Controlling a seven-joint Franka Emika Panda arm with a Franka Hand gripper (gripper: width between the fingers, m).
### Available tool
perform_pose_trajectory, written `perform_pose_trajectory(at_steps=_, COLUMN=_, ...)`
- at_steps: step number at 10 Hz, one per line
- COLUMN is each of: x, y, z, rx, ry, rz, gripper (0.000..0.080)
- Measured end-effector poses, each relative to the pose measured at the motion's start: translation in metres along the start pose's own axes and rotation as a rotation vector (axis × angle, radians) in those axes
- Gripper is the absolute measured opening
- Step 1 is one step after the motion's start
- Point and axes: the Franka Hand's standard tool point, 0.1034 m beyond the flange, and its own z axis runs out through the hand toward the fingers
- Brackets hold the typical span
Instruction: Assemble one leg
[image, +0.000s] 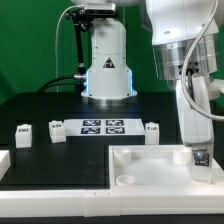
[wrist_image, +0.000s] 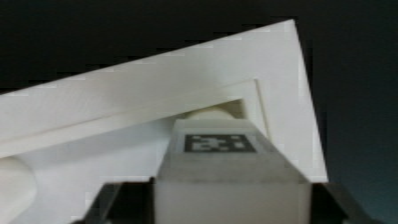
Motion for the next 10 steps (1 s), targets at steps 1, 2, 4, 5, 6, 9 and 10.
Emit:
perform_pose_trajectory(at_steps=1, x=-0.0001, y=0.0001, z=0.0, rx=0.0, ry=0.0, rz=-0.041, gripper=0.0528)
perform_pose_trajectory(at_steps=2, x=-0.0006, y=0.0003, z=0.0002, rx=0.0, ry=0.0, rz=-0.042, gripper=0.0611)
perform_pose_trajectory(at_steps=4, x=-0.0044, y=0.0025, z=-0.0005, rx=-0.001, ry=-0.001, rz=-0.255, gripper=0.0642)
perform_pose_trajectory(at_steps=5, x=-0.0044, y=0.0026, z=-0.0004, rx=-0.001, ry=-0.002, rz=-0.4, gripper=0.0648)
perform_pose_trajectory(at_steps=6, x=-0.0056, y=0.0032, z=0.0, rx=-0.002, ry=-0.002, rz=-0.515, gripper=0.0648)
perform_pose_trajectory(at_steps=9, x=-0.0097, y=0.0046, z=0.0008, rx=-0.008, ry=0.006, rz=-0.87, gripper=0.0649)
perform_pose_trajectory(at_steps=10, x=-0.0088, y=0.0047, z=0.0016, rx=-0.014, ry=0.015, rz=-1.011, gripper=0.0649)
